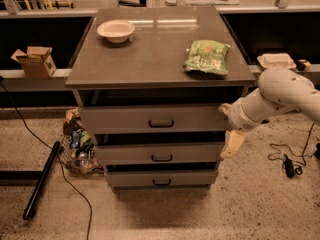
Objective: Close top drawer
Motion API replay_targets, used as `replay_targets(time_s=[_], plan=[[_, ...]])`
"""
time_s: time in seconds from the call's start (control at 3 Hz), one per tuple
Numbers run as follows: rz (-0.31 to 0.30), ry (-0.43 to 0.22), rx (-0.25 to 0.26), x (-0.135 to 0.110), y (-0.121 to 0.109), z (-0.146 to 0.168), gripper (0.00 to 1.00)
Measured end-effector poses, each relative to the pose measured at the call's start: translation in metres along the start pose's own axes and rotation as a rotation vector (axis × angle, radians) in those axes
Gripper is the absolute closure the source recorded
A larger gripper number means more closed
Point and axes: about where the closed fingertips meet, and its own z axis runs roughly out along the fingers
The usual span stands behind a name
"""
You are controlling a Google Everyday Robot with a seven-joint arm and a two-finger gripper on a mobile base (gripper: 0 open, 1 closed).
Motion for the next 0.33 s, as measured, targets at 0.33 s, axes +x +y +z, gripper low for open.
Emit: replay_targets(time_s=[0.33], plan=[[0.045, 0.014, 0.013, 0.0132, 0.0142, -0.0288, 0.0]])
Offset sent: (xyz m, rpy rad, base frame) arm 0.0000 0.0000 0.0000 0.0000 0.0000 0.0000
